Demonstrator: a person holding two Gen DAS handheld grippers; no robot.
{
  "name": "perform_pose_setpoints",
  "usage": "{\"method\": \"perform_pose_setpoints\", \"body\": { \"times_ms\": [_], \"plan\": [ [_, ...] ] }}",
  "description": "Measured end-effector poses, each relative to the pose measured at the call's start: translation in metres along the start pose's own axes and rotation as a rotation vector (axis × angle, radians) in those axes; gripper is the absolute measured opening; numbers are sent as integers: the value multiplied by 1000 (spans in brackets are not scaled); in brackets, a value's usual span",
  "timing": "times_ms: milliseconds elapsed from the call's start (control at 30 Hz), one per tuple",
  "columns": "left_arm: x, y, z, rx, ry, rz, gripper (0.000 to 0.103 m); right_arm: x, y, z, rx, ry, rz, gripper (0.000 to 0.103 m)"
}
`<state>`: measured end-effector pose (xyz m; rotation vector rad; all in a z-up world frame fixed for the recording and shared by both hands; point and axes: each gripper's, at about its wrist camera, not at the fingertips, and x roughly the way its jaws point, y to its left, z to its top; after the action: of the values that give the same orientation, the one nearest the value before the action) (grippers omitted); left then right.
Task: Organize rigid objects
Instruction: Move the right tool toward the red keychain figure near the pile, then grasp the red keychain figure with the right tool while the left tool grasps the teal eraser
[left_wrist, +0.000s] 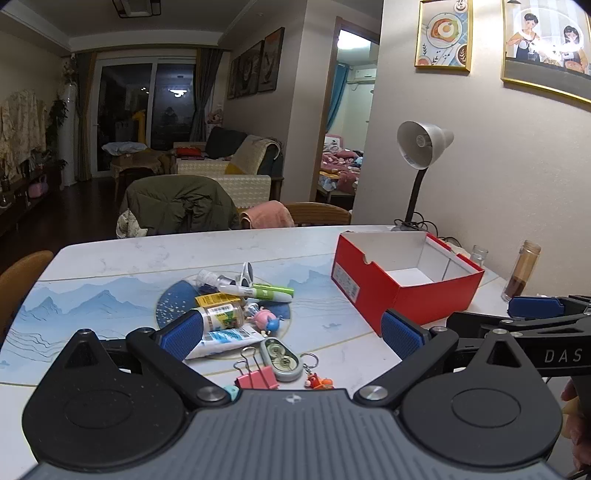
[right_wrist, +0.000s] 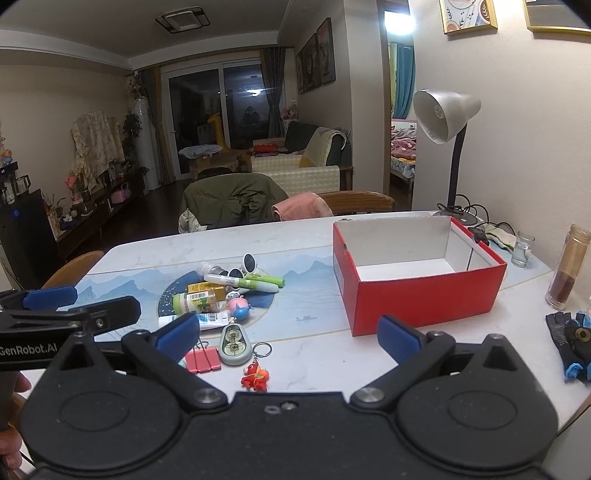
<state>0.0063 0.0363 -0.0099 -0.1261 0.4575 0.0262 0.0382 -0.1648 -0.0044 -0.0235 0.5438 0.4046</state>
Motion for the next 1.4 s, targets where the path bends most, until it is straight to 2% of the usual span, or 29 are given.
{"method": "perform_pose_setpoints", "body": {
  "times_ms": [233,367,533,767,933,1067,1267,1400],
  "plan": [
    [12,7,1,-10,20,1,103,10,3,3,-4,18,7,103],
    [28,15,-3,-2,59,24,103,20,5,4,-18,39,22,102],
    [51,34,-19,-4,100,44,103,43,1,0,-17,100,32,102],
    [87,52,-45,-17,175,55,103,86,1,-18,-94,205,76,99],
    [109,61,-63,1,211,82,103,115,3,-32,-133,275,108,94],
    [124,68,-76,-9,256,100,102,132,7,-41,-167,315,142,93],
    [143,73,-85,-8,296,133,102,163,13,-52,-221,368,157,87],
    [148,72,-89,2,311,122,95,179,18,-56,-238,394,174,81]
  ]
}}
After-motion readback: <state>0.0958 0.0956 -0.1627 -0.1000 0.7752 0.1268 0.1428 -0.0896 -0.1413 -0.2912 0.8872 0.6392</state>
